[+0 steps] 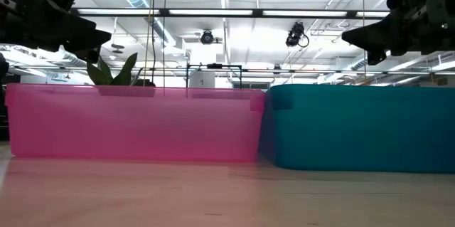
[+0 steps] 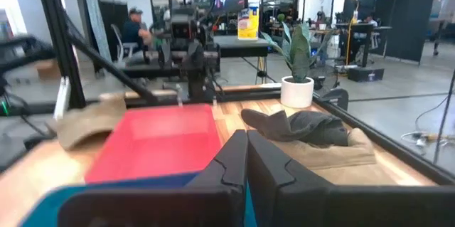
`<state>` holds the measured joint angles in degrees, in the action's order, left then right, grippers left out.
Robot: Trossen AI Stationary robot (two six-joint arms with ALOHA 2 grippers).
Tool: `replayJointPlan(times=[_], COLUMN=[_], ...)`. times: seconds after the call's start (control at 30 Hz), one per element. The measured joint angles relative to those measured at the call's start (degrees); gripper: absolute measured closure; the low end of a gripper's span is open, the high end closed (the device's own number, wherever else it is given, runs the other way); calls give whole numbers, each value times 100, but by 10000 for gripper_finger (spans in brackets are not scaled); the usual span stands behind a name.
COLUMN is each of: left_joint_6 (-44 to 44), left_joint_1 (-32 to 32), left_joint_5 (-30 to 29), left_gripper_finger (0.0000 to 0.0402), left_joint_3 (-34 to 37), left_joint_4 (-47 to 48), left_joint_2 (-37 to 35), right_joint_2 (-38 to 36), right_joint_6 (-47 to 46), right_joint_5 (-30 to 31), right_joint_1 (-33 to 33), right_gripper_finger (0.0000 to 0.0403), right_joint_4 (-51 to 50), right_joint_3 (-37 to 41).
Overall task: Pick & Place hat
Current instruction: Put the bottom black cap into the blue bin
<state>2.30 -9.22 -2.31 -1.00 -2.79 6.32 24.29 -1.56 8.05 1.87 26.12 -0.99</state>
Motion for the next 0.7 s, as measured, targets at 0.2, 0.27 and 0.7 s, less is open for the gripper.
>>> replayJointPlan(times=[0.2, 0.27, 0.7], left_joint_6=[-1, 1, 0], left_joint_1=[1, 1, 1], left_joint_5=[-1, 0, 0], left_gripper_finger=[241, 241, 241], left_joint_3=[-1, -2, 1], left_joint_4=[1, 1, 1], left_joint_2=[-1, 1, 1], right_joint_2=[0, 0, 0], right_joint_6=[144, 305, 809], right_joint_5=[0, 0, 9], right_joint_1=[0, 0, 0], right_gripper_finger=[390, 390, 390], right_joint_4=[1055, 1630, 3819], right_joint_3=[0, 0, 0])
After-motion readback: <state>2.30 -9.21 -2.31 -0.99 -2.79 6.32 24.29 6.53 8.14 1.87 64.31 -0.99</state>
